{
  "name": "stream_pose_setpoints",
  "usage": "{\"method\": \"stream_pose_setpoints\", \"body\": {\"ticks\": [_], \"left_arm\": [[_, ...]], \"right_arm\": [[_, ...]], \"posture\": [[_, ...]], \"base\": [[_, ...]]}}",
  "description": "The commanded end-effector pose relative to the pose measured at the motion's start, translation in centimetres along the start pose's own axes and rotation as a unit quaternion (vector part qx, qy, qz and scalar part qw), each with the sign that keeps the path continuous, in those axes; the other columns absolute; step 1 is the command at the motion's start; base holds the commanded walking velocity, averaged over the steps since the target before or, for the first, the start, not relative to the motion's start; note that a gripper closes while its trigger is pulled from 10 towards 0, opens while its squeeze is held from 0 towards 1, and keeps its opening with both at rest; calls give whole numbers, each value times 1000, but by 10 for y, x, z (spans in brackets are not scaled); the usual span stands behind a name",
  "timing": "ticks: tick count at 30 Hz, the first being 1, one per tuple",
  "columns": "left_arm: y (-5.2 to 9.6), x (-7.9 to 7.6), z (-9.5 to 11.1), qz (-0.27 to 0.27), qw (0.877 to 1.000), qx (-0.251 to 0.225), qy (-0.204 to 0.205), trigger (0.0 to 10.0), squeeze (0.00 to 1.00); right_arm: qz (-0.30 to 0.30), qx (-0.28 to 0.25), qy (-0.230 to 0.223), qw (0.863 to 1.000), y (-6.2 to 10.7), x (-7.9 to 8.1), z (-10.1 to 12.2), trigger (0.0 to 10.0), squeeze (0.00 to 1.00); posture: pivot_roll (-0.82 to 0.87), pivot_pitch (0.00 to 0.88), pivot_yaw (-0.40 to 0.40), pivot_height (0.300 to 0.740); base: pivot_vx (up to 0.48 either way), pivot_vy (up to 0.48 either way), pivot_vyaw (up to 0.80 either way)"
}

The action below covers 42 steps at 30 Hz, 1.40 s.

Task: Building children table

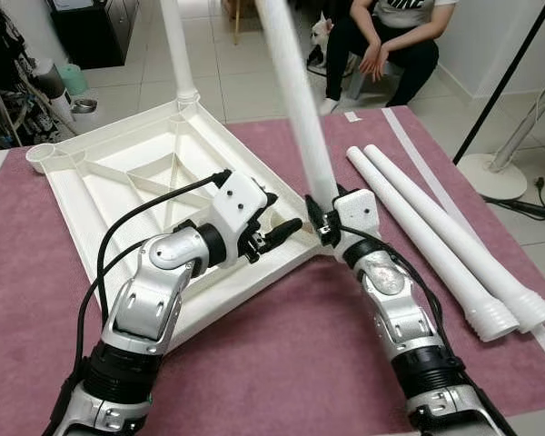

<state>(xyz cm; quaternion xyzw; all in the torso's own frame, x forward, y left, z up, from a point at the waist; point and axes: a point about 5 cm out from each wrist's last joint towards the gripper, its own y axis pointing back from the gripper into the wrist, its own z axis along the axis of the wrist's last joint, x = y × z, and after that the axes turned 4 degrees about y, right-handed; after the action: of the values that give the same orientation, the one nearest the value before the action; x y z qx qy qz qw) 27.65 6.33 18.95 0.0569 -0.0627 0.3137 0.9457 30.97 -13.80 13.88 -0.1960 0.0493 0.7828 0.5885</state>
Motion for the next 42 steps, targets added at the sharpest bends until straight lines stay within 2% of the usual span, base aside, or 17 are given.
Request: {"method": "stream_pose_setpoints", "body": {"ticks": [1,7,8,10,11,13,16,17,18,19,24,25,32,33,34,35,42], "left_arm": [[2,9,-4,62,998,7,-1,10000,0],[1,10,2,64,998,-2,-1,10000,0],[0,11,6,66,998,-11,5,10000,0],[-1,11,9,68,998,-17,9,10000,0],[-2,13,20,71,996,-40,29,10000,0],[-2,23,46,91,988,-94,76,10000,0],[-1,28,56,98,983,-118,105,10000,0],[0,32,63,106,977,-135,125,10000,788],[0,32,63,106,977,-135,125,10000,788],[0,35,68,108,972,-148,148,10000,1000],[-2,33,69,114,965,-151,184,10000,1000],[-3,31,67,114,963,-147,193,10000,0],[-5,26,72,98,947,-163,257,10000,0],[-7,26,75,97,943,-168,270,4941,0],[-7,26,77,97,940,-172,277,4941,0],[-8,26,79,95,937,-178,285,0,0],[-6,23,84,78,936,-187,287,0,0]], "right_arm": [[7,-17,0,1000,-2,3,6,0,0],[7,-37,11,999,-4,1,15,0,0],[12,-43,24,999,-4,1,18,7333,0],[15,-48,33,998,-4,1,20,7333,0],[25,-65,56,996,-4,1,27,10000,0],[39,-98,89,990,-4,1,38,10000,0],[45,-109,98,988,-4,2,42,10000,0],[48,-115,101,987,-5,2,44,10000,0],[48,-115,101,987,-5,2,44,10000,0],[55,-121,105,986,-6,4,46,10000,0],[64,-139,112,982,-10,11,51,10000,0],[65,-142,111,982,-10,13,52,10000,0],[86,-141,123,979,-11,20,50,10000,0],[90,-138,122,979,-11,22,48,10000,0],[93,-135,122,979,-11,23,46,10000,0],[94,-132,122,979,-11,24,44,10000,0],[94,-121,126,980,-12,24,39,10000,0]], "posture": [[-12,0,105,740],[-15,0,108,740],[-15,0,108,740],[-15,0,108,740],[-17,0,108,740],[-19,0,109,740],[-20,0,109,740],[-18,0,106,740],[-18,0,106,740],[-16,0,102,740],[-11,0,96,740],[-11,0,96,740],[-11,0,90,740],[-11,0,90,740],[-11,0,90,740],[-11,0,88,740],[-11,0,87,740]], "base": [[0,0,0],[0,0,0],[0,0,0],[0,0,0],[0,0,0],[0,0,0],[0,0,0],[0,0,0],[0,0,0],[0,0,0],[0,0,0],[0,0,0],[0,0,0],[0,0,0],[0,0,0],[0,0,0],[0,0,0]]}}
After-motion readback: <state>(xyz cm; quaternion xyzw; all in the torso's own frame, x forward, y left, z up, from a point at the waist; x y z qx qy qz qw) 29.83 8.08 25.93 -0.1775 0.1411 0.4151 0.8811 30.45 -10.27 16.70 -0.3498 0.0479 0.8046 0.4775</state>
